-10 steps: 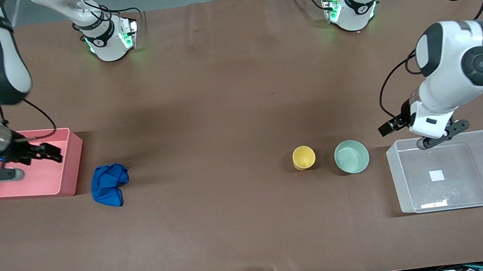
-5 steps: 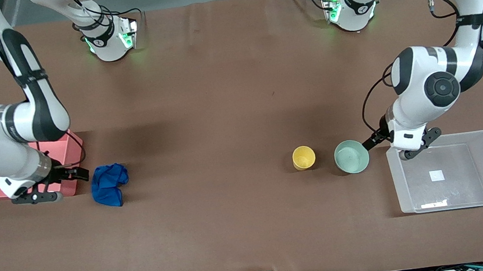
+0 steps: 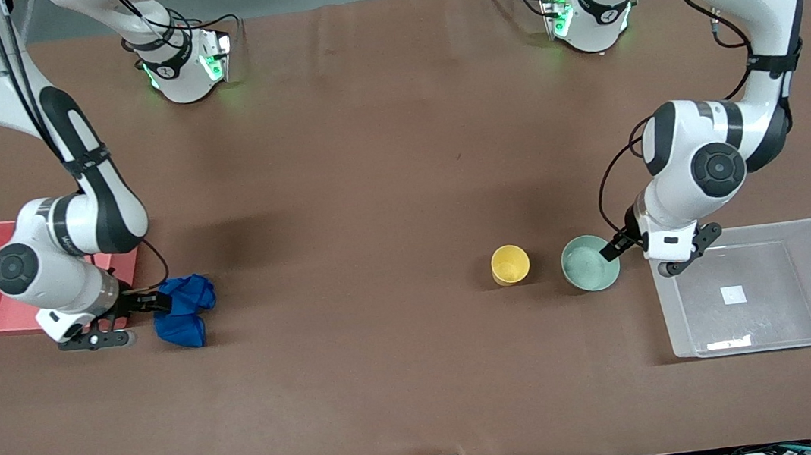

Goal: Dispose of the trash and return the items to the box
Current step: 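Grasp the blue cloth with the right gripper while the left gripper grasps the bowl, then drop the cloth into the pink bin while the left gripper places the bowl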

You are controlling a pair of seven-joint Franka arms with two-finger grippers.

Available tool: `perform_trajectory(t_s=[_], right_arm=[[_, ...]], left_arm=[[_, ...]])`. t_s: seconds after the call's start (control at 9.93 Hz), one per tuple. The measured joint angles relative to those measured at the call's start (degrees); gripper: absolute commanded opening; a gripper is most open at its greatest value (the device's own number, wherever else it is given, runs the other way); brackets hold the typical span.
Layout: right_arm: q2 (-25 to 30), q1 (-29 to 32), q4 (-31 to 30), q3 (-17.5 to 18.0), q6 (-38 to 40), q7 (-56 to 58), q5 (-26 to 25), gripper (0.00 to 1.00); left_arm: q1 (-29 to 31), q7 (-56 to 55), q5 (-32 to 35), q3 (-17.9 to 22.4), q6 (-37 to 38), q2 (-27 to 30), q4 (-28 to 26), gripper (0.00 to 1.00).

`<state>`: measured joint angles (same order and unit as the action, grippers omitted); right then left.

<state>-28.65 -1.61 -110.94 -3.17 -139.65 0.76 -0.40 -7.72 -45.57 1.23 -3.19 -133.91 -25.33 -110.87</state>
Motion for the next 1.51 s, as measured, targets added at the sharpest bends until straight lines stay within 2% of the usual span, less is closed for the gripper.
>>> perform_trajectory(t_s=[0.1,0.2,0.3,0.4,0.5,0.6,0.91,1.11,1.31,1.51], right_arm=[[-0.82,-0.41,-0.03,0.01,-0.90,-0.01,0.00,0.83],[-1.50,-0.52,-0.04,0.01,-1.64,-0.01,0.00,0.81],[-2.04,-0.53,-0.04,0.01,-2.16,-0.01,0.00,0.57],[-2.32,-0.58,-0.04,0.01,-2.35,-0.01,0.00,0.10],[-2.46,-0.75,-0.04,0.02,-2.32,-0.01,0.00,0.03],[-2.56,-1.02,-0.04,0.03,-2.29,-0.01,0.00,0.01],[-2.65,-1.47,-0.04,0.00,-2.22,-0.02,0.00,0.00],[-2.26,-1.44,0.52,-0.14,0.24,-0.02,0.00,0.00],[1.70,-1.09,2.49,-0.45,6.28,-0.02,0.00,0.00],[8.73,0.50,3.93,-0.79,13.50,0.02,0.00,0.00]], left_arm=[[-0.01,-0.04,0.00,0.00,-2.00,-1.83,-0.18,0.73],[-0.03,-0.11,0.00,-0.01,-3.70,-3.62,-0.23,0.59],[-0.11,-0.14,0.00,-0.02,-4.77,-4.96,-0.23,0.43],[-0.16,-0.14,0.00,-0.05,-5.46,-5.85,-0.22,0.24],[-0.21,-0.14,0.00,-0.06,-5.79,-6.31,-0.22,0.07],[-0.25,-0.14,0.00,-0.08,-6.02,-6.39,-0.21,0.01],[-0.35,-0.14,0.00,-0.24,-4.80,-5.06,0.20,0.00],[-0.69,-0.05,0.09,-0.25,0.59,-1.87,1.90,0.00],[-0.46,2.29,1.73,-0.02,10.54,1.62,7.54,0.00],[1.41,8.80,4.80,0.58,17.99,2.61,14.98,0.00]])
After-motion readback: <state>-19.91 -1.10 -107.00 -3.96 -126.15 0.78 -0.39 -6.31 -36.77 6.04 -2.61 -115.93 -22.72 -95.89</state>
